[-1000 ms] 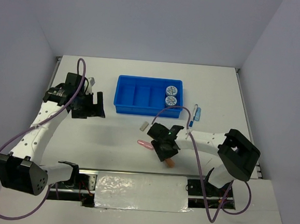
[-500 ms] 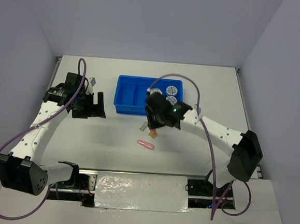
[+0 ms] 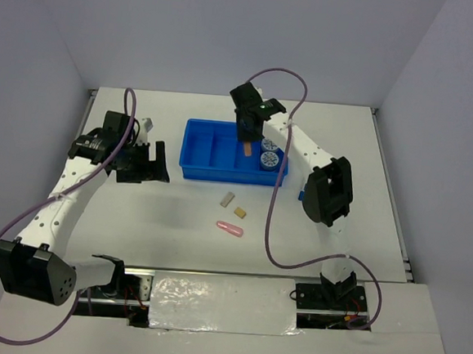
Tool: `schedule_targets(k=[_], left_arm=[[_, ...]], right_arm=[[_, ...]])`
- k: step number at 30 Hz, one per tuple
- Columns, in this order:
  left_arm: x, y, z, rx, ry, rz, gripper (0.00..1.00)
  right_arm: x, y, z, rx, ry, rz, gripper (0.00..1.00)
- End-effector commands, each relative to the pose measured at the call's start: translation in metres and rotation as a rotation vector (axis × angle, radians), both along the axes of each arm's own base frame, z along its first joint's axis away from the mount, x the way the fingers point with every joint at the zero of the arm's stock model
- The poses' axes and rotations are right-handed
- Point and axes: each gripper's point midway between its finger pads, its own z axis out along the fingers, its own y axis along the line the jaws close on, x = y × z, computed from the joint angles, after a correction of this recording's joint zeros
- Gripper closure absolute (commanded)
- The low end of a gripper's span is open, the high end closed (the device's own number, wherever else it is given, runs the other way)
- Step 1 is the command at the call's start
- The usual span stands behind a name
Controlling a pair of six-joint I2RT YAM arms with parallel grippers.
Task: Sort the stationery into containers
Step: Place the stationery in the storage box, then pick up the stationery from the center of the board.
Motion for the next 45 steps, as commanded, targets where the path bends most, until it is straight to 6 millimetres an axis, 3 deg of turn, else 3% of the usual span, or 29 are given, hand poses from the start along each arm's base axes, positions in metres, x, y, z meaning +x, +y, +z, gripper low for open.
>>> schedule_targets(k=[1, 3, 5, 8, 11, 12, 13, 14, 15, 17, 20, 22, 25, 34, 36, 38, 42, 44, 45], left_arm=[[0.010, -0.007, 0.015, -0.035, -0.058, -0.012, 0.01], [0.007, -0.005, 0.010, -0.025, -0.046, -0.023, 0.01], [0.005, -0.004, 0.005, -0.015, -0.030, -0.027, 0.01], [0.002, -0.003, -0.001, -0.011, -0.019, -0.030, 0.01], [0.001, -0.004, -0.005, -0.014, -0.015, -0.036, 0.01], [0.001, -0.004, -0.005, -0.011, -0.015, -0.034, 0.01], [0.002, -0.003, -0.005, -0.005, -0.016, -0.031, 0.01], [0.003, 0.001, -0.004, 0.012, -0.020, -0.018, 0.01], [0.003, 0.003, -0.003, 0.020, -0.022, -0.009, 0.01], [0.005, 0.010, 0.001, 0.052, -0.036, 0.031, 0.01], [0.008, 0.012, 0.007, 0.054, -0.059, 0.049, 0.01], [0.009, 0.009, 0.009, 0.039, -0.061, 0.044, 0.01], [0.010, 0.004, 0.006, 0.014, -0.048, 0.030, 0.01], [0.011, 0.001, 0.004, -0.002, -0.047, 0.027, 0.01], [0.009, 0.001, 0.003, -0.001, -0.042, 0.026, 0.01], [0.007, 0.002, 0.003, 0.003, -0.042, 0.026, 0.01], [0.002, 0.004, -0.001, 0.010, -0.039, 0.027, 0.00], [0.000, 0.004, -0.003, 0.010, -0.036, 0.025, 0.01], [-0.001, 0.004, -0.003, 0.011, -0.038, 0.026, 0.01]], right_arm=[[0.005, -0.014, -0.001, -0.026, 0.019, -0.013, 0.61], [0.007, -0.014, -0.005, -0.036, 0.026, -0.014, 0.36], [0.006, -0.014, -0.003, -0.034, 0.024, -0.007, 0.24], [-0.002, -0.011, 0.012, -0.001, -0.001, 0.033, 0.23], [-0.027, 0.005, 0.035, 0.037, -0.065, 0.197, 0.26], [-0.056, 0.024, 0.038, 0.082, -0.081, 0.325, 0.27], [-0.072, 0.030, 0.039, 0.059, -0.108, 0.437, 0.28], [-0.102, 0.026, 0.004, 0.021, -0.040, 0.510, 0.28], [-0.128, 0.040, 0.018, 0.022, -0.106, 0.639, 0.30], [-0.176, 0.039, -0.010, 0.010, -0.045, 0.767, 0.32], [-0.228, 0.040, -0.044, -0.026, 0.053, 0.891, 0.33], [-0.246, 0.041, -0.060, -0.052, 0.085, 0.922, 0.33], [-0.256, 0.038, -0.083, -0.094, 0.119, 0.922, 0.31], [-0.244, 0.048, -0.127, -0.159, 0.168, 0.909, 0.32], [-0.244, 0.050, -0.131, -0.157, 0.181, 0.910, 0.39], [-0.248, 0.050, -0.140, -0.158, 0.203, 0.907, 0.57], [-0.258, 0.050, -0.148, -0.169, 0.212, 0.910, 0.70], [-0.263, 0.058, -0.137, -0.122, 0.206, 0.936, 0.86], [-0.265, 0.066, -0.127, -0.078, 0.190, 0.950, 0.87]])
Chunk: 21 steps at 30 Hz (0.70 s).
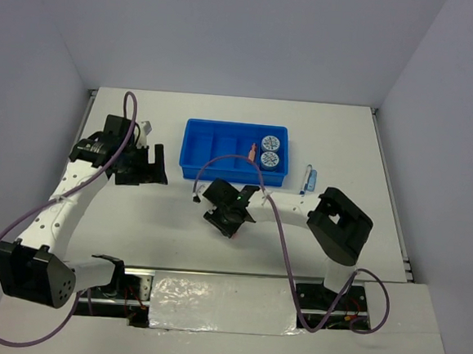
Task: Sort the stationery into containers
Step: Pick up the stationery from the center of the board, then place the stationery in the storage box.
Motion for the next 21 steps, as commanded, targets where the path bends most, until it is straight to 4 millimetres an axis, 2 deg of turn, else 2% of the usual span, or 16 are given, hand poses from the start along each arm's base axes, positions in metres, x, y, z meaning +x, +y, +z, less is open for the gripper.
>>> schedule_targets(k=[1, 2, 3, 5, 6, 7, 8, 9, 10, 11, 12, 14, 15, 17, 21], left_arm=[[-0.002, -0.003, 0.007, -0.022, -0.032, 0.004, 0.01], [-0.002, -0.003, 0.007, -0.025, -0.035, 0.002, 0.01], [-0.002, -0.004, 0.009, -0.029, -0.042, 0.000, 0.01], [-0.002, -0.005, 0.011, -0.037, -0.042, -0.005, 0.01], [0.000, -0.006, 0.013, -0.039, -0.048, -0.002, 0.01], [0.000, -0.006, 0.014, -0.039, -0.051, -0.002, 0.01], [0.001, -0.006, 0.016, -0.044, -0.054, -0.002, 0.01], [0.001, -0.007, 0.017, -0.050, -0.056, -0.002, 0.01], [0.002, -0.008, 0.018, -0.054, -0.060, -0.002, 0.01], [0.001, -0.008, 0.018, -0.057, -0.059, 0.000, 0.01], [0.001, -0.009, 0.018, -0.061, -0.060, -0.003, 0.01], [0.001, -0.009, 0.018, -0.064, -0.062, -0.001, 0.01], [0.001, -0.010, 0.019, -0.065, -0.063, -0.002, 0.01], [0.001, -0.008, 0.019, -0.057, -0.064, -0.004, 0.01], [-0.001, -0.003, 0.018, -0.021, -0.056, -0.006, 0.01]], right_arm=[[-0.008, 0.038, 0.041, 0.204, 0.001, 0.033, 0.87], [-0.010, 0.048, 0.061, 0.285, 0.013, 0.053, 0.87], [0.005, 0.052, 0.096, 0.389, -0.009, 0.002, 0.86], [0.030, 0.054, 0.131, 0.506, -0.012, -0.099, 0.84], [0.061, 0.050, 0.152, 0.525, -0.080, -0.196, 0.83], [0.090, 0.025, 0.151, 0.473, -0.089, -0.366, 0.83], [0.110, 0.011, 0.152, 0.422, -0.120, -0.475, 0.82], [0.149, -0.004, 0.162, 0.363, -0.221, -0.618, 0.82], [0.163, -0.031, 0.155, 0.287, -0.198, -0.719, 0.82], [0.173, -0.037, 0.152, 0.254, -0.189, -0.754, 0.81], [0.197, -0.037, 0.152, 0.238, -0.200, -0.791, 0.81], [0.213, -0.053, 0.146, 0.170, -0.187, -0.833, 0.80], [0.229, -0.053, 0.148, 0.162, -0.214, -0.853, 0.79], [0.245, -0.062, 0.145, 0.145, -0.212, -0.891, 0.76], [0.254, -0.071, 0.130, 0.119, -0.174, -0.920, 0.69]])
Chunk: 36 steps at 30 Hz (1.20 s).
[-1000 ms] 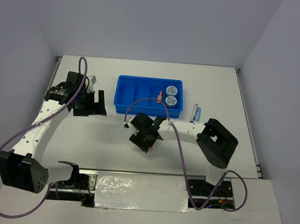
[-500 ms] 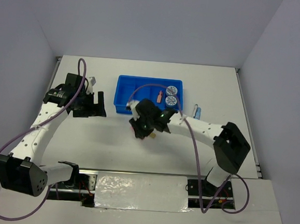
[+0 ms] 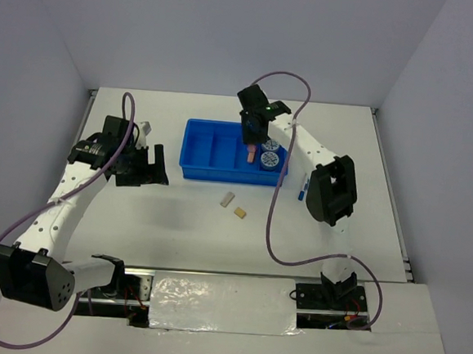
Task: Sort the stationery into containers
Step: Place the stationery in the storage box, then pick up the stationery from the center of the board.
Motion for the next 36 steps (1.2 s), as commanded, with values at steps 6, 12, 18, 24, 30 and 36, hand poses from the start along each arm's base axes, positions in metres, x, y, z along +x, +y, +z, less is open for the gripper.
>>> schedule_targets(k=[6, 12, 18, 24, 30, 36], left_arm=[[-0.005, 0.006, 0.005, 0.033, -0.029, -0.012, 0.01], [-0.008, 0.007, 0.002, 0.040, -0.016, -0.010, 0.01], [-0.010, 0.007, 0.002, 0.034, -0.022, -0.010, 0.01], [-0.012, 0.004, -0.003, 0.020, -0.010, -0.018, 0.01], [-0.009, 0.003, -0.003, 0.024, -0.006, -0.035, 0.01], [-0.014, 0.003, -0.011, 0.027, 0.010, -0.052, 0.01]], right_arm=[[-0.010, -0.014, 0.002, -0.009, 0.064, -0.030, 0.26], [-0.015, -0.083, 0.056, 0.012, -0.012, -0.198, 0.26], [-0.054, -0.216, 0.007, 0.031, 0.071, -0.518, 0.53], [-0.079, -0.256, -0.056, 0.001, 0.197, -0.553, 0.57], [-0.069, -0.245, -0.077, 0.058, 0.238, -0.517, 0.45], [-0.062, -0.241, -0.090, 0.068, 0.250, -0.504, 0.45]])
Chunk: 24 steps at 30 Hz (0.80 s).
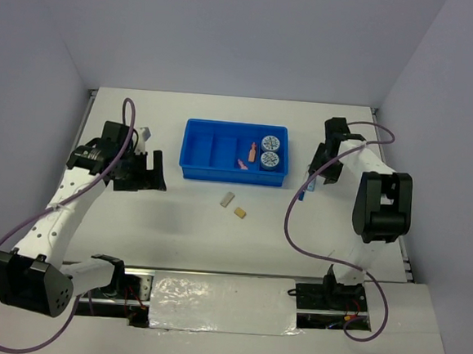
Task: Sort the stationery into containers
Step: Pick up the stationery from the center of the board.
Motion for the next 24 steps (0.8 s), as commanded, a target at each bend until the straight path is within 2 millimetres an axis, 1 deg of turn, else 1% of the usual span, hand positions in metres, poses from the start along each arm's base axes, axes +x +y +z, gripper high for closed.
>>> schedule_targets(k=[1, 5, 11, 15, 18, 20, 23, 24], left_arm=[[-0.002, -0.003, -0.007, -0.004, 0.005, -0.038, 0.01], [-0.006, -0.002, -0.012, 0.002, 0.016, -0.044, 0.01], [-0.003, -0.002, -0.012, 0.001, 0.020, -0.050, 0.01], [-0.003, -0.003, -0.014, 0.001, 0.026, -0.052, 0.01], [-0.002, -0.003, -0.014, -0.002, 0.025, -0.054, 0.01], [-0.001, -0.004, -0.014, -0.003, 0.027, -0.054, 0.01], [0.001, -0.004, -0.014, -0.005, 0.027, -0.057, 0.01], [0.001, -0.004, -0.013, -0.004, 0.026, -0.057, 0.01]], right_arm=[[0.022, 0.003, 0.001, 0.010, -0.051, 0.015, 0.45], [0.024, 0.002, -0.009, 0.002, -0.032, 0.023, 0.47], [0.026, 0.008, -0.022, 0.030, -0.009, 0.047, 0.48], [0.023, 0.004, -0.030, 0.013, 0.017, 0.036, 0.49], [0.018, 0.000, -0.034, -0.012, 0.042, 0.024, 0.55], [0.015, -0.001, -0.037, -0.015, 0.054, 0.021, 0.56], [0.014, -0.001, -0.034, -0.015, 0.053, 0.021, 0.67], [0.014, -0.002, -0.031, -0.019, 0.049, 0.015, 0.73]])
